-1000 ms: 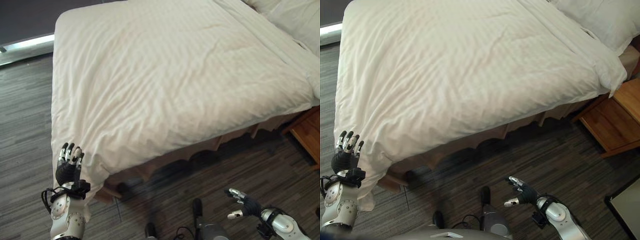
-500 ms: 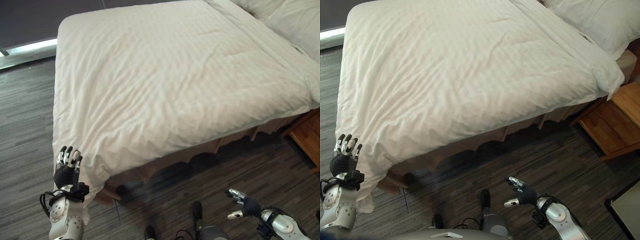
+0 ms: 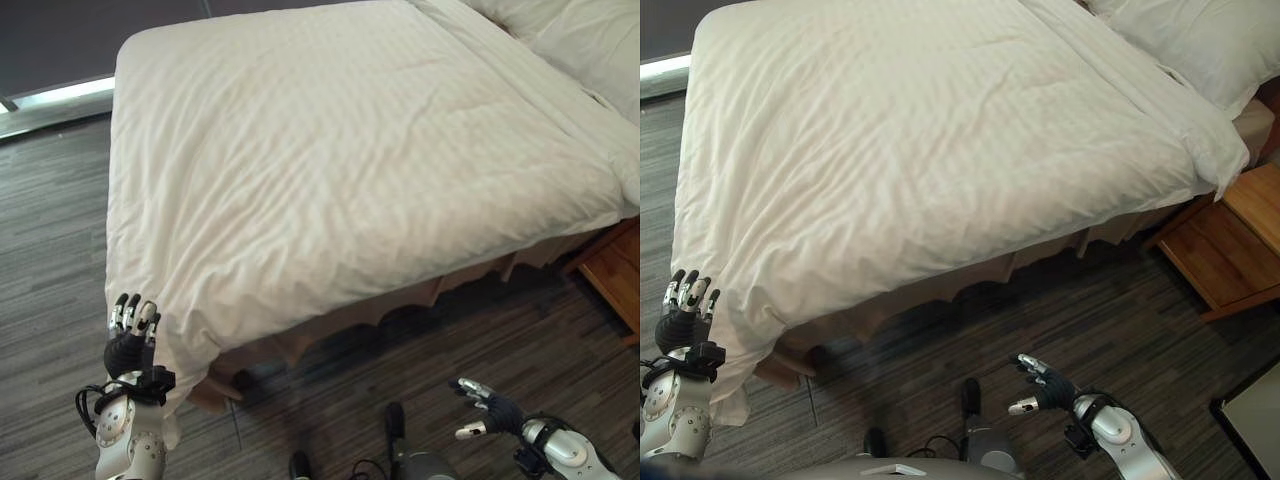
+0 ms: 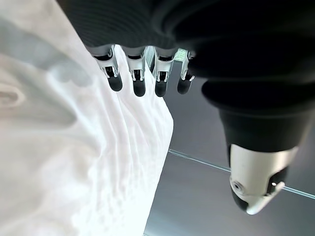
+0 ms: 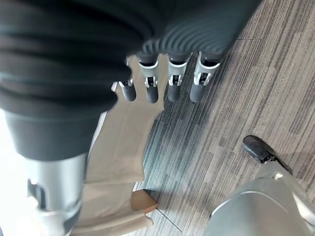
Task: Making the bed.
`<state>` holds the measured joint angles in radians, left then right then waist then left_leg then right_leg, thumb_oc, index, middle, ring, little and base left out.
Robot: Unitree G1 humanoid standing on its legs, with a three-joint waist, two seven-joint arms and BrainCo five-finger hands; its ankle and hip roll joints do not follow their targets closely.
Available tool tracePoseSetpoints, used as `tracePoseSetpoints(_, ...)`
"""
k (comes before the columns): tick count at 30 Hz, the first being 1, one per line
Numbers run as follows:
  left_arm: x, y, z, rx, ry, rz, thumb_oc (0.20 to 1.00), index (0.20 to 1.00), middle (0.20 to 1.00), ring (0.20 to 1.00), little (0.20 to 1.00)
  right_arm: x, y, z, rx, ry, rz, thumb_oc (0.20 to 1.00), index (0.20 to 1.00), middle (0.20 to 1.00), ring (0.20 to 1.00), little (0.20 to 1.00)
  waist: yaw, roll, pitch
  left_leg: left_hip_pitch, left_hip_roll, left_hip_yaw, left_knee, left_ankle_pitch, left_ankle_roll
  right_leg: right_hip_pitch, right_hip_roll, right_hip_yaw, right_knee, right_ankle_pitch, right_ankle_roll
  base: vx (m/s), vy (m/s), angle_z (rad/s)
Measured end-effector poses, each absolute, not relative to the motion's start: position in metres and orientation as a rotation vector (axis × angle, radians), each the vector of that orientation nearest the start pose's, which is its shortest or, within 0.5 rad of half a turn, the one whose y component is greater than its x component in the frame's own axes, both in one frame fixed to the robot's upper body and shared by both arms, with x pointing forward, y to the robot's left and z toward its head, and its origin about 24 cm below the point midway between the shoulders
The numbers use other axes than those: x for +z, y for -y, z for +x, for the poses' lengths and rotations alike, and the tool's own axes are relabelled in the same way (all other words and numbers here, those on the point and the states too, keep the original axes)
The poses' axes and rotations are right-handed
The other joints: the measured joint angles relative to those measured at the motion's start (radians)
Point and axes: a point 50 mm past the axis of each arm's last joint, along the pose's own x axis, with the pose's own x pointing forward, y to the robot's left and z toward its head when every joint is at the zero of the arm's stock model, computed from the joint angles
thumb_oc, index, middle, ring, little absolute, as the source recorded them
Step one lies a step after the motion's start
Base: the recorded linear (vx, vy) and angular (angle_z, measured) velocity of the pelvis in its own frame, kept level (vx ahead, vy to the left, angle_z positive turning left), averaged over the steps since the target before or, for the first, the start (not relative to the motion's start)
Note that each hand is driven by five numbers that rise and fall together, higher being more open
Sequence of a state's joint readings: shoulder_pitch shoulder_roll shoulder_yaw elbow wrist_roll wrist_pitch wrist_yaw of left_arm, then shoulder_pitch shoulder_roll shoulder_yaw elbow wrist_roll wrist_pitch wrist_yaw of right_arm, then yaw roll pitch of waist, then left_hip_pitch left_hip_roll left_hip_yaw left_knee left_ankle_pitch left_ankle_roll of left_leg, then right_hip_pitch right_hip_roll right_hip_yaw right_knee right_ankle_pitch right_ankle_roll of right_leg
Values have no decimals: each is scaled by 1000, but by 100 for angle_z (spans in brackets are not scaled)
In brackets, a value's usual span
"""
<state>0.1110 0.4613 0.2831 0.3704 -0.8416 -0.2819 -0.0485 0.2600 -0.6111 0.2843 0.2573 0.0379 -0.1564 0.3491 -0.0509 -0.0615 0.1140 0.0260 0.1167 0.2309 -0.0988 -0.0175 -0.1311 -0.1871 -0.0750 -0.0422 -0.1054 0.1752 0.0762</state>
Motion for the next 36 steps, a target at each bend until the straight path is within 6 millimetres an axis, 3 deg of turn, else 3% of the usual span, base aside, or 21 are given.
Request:
tracePoseSetpoints(18,11,-351,187,560,17,-339,1000,1000,1000,1000,1000,-50,230,154,572,-548,-467,1000,1000,1000,1000,1000,0,1,1,-6,0,-1,0,0,0,-5,0,0,0,0,0,-4,2,0)
tracePoseSetpoints(23,33,-370,200,585,85,-306,1000,1000,1000,1000,1000,-49,227,158,593,-537,-478,1000,1000,1000,1000,1000,-1,-23,34,-21,0,1,0,0,0,-21,2,-1,0,3,0,-6,15,-1)
tracePoseSetpoints(32,37,-369,205,567,120,-335,1000,1000,1000,1000,1000,-47,224,163,603,-521,-485,1000,1000,1000,1000,1000,-1,-33,69,-21,-6,0,0,0,0,-22,2,2,3,13,-4,-7,12,0)
tracePoseSetpoints(36,44,-365,214,474,169,-405,1000,1000,1000,1000,1000,-44,223,169,610,-502,-492,1000,1000,1000,1000,1000,-2,-46,84,-28,-6,4,0,1,0,-32,1,3,1,7,5,-8,4,-2)
